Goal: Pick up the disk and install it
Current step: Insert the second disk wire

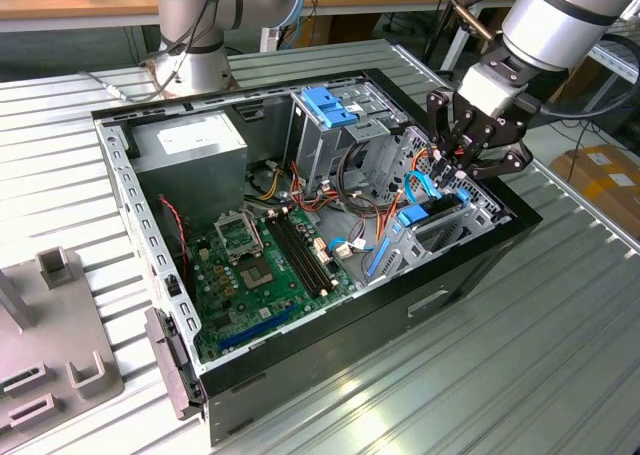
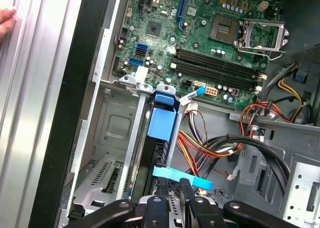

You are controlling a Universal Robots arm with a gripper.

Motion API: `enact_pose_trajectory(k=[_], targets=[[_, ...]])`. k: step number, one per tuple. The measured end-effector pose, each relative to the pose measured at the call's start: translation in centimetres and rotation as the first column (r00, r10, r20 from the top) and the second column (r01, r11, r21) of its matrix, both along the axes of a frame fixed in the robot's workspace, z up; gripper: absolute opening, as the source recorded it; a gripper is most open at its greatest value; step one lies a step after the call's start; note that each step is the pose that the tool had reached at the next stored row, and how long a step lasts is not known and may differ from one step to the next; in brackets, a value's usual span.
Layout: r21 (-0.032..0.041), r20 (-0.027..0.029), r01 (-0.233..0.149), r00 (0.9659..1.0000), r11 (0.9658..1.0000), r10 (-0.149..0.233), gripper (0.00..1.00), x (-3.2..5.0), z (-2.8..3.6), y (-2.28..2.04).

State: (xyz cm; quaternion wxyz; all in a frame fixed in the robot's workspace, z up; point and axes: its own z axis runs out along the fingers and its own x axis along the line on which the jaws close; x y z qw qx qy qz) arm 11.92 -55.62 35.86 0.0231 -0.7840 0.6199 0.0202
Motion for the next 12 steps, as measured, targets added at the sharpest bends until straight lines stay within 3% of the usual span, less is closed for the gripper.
enact_pose_trajectory(k=[4, 8, 11, 12], targets=[[0.0, -0.0001, -0.005, 1.0, 1.0, 0.005, 0.24, 0.0, 0.0, 0.0], [0.0, 0.0009, -0.069, 0.9976, 0.9976, 0.069, 0.24, 0.0, 0.0, 0.0], [-0.0003, 0.0026, -0.118, 0.993, 0.993, 0.118, 0.24, 0.0, 0.0, 0.0], [-0.0003, 0.0034, -0.149, 0.9888, 0.9888, 0.149, 0.24, 0.0, 0.0, 0.0]])
